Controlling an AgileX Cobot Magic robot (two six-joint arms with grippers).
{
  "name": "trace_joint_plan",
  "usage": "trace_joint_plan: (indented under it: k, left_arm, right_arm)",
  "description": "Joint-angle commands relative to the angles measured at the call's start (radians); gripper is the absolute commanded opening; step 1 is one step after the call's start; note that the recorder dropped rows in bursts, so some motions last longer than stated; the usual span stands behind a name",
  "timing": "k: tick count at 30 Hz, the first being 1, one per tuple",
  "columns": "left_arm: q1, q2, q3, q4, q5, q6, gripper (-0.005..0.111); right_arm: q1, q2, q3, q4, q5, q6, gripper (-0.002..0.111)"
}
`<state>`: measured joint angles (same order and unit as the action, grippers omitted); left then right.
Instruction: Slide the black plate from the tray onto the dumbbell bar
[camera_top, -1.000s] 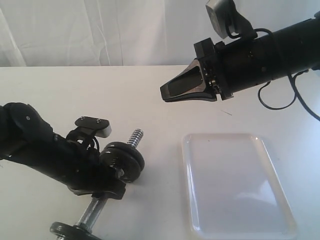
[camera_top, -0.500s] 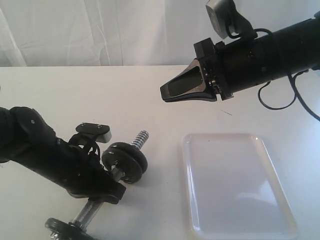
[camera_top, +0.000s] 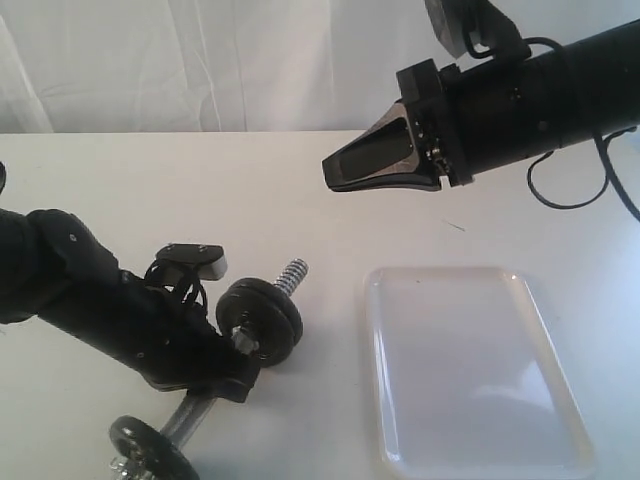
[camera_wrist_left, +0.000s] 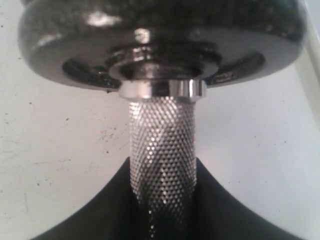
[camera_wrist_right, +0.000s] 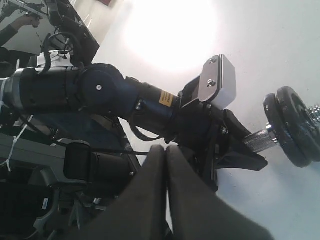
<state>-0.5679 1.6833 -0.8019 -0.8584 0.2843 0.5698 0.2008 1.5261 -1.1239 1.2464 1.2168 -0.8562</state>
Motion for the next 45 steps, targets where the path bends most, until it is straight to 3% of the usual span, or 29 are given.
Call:
trace_joint_plan:
  k: [1,20,29,45]
  left_arm:
    - [-0.003,-0.02,-0.033,-0.116,0.039,0.002,0.0]
    - [-0.003,-0.02,-0.141,-0.244,0.106,0.002,0.0]
    - [-0.003,-0.02,-0.156,-0.417,0.016,0.006,0.0]
    - [-0.003,-0.018,-0.154,-0.422,-0.028,-0.042,0.0]
  right_arm:
    - [-0.002,-0.027,-0.003,-0.004,0.004,0.0,0.0]
    - [-0.074,-0.041,-0.003,-0.023,0.004,0.051,0.0]
    - [-0.074,-0.041,-0.003,-0.025,0.004,0.051,0.0]
    - [-0.074,-0.041,-0.003,-0.025,0.004,0.051,0.0]
